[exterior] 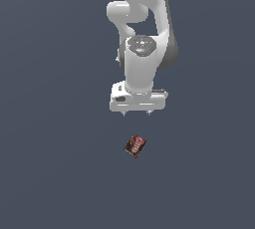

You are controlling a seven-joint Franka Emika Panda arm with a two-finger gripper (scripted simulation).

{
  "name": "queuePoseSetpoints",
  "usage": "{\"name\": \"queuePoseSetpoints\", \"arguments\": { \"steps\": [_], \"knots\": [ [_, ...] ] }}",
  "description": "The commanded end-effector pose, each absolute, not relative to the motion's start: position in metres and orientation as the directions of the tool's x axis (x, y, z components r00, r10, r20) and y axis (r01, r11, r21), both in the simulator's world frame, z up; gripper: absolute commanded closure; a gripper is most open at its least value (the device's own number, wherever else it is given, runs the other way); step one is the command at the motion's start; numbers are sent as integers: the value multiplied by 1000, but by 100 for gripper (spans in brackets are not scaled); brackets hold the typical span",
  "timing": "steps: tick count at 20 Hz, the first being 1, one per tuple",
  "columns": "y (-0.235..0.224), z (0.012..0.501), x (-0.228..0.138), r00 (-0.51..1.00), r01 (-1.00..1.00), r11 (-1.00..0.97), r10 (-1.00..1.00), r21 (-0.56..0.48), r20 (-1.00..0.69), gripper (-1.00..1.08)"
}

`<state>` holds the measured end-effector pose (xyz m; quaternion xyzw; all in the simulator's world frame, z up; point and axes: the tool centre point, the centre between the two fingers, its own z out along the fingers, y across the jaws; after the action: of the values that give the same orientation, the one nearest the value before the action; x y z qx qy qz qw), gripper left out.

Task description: Pick up the object and move it to a goal position.

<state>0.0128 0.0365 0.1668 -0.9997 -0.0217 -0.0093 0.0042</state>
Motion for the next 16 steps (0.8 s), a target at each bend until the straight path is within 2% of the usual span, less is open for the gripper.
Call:
{"name": "queuePoseSetpoints", "arguments": {
  "steps": [1,16],
  "knots": [
    [36,163,17,1000,11,-1000,11,-10,17,-92],
    [35,109,65,938,-346,-938,-346,-12,2,-92]
  ]
}}
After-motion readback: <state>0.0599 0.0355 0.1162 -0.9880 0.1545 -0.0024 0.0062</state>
